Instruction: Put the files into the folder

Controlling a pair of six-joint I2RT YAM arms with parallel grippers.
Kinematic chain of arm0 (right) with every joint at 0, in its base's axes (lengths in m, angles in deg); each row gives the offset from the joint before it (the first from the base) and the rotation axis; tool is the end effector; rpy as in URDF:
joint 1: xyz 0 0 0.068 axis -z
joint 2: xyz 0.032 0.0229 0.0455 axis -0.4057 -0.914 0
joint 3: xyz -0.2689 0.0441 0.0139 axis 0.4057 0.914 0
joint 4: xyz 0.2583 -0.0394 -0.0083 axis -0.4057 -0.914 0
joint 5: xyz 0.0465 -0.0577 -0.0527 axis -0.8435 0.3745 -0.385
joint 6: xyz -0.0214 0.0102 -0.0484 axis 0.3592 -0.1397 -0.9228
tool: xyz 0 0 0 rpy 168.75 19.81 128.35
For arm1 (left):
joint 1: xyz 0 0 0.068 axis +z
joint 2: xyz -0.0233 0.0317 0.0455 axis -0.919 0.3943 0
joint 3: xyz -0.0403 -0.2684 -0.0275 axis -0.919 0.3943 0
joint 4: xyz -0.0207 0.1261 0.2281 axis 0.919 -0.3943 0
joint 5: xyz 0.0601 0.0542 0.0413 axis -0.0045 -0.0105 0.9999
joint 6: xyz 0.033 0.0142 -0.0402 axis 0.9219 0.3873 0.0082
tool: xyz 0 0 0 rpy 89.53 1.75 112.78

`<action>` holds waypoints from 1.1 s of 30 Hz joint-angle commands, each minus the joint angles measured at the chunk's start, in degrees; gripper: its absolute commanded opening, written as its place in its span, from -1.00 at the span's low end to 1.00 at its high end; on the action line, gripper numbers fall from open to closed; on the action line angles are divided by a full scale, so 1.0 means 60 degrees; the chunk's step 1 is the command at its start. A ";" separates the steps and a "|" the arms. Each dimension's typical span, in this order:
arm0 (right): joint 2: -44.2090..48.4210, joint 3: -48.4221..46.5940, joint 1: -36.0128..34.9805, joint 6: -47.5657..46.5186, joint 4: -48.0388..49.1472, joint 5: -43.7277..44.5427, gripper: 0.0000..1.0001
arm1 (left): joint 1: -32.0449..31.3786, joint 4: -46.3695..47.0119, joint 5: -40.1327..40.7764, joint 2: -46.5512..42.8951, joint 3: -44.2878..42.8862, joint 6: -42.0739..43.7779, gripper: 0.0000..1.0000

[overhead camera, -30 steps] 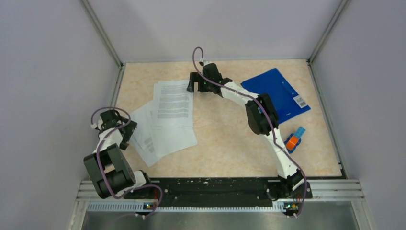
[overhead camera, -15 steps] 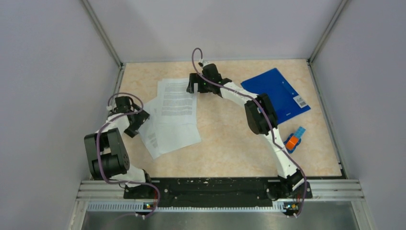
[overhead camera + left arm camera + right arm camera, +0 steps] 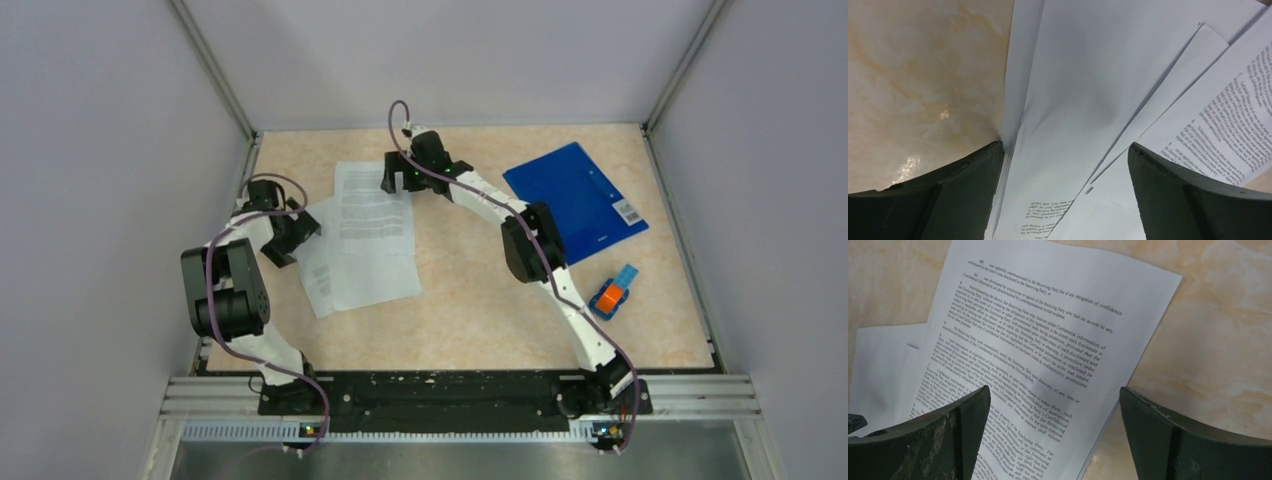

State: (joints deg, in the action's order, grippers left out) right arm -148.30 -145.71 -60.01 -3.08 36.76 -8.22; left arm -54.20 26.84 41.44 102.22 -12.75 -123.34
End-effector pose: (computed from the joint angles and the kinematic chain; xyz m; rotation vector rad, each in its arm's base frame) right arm 0.4770 0.3546 0.1609 -0.3551 2.2148 0.7544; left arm 0.3216 0.0701 0.1736 -1.0729 2.4392 -0.1905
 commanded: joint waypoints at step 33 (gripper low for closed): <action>0.3632 0.2745 -0.0624 -0.0841 -0.1489 0.0952 0.97 | -0.1579 -0.1235 -0.0316 -0.0360 -0.0824 0.0496 0.96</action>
State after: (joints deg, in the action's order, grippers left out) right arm -135.21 -131.20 -64.03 -11.25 28.78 -5.91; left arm -64.01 22.27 36.91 104.62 -17.12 -120.54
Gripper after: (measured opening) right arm 0.987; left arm 0.983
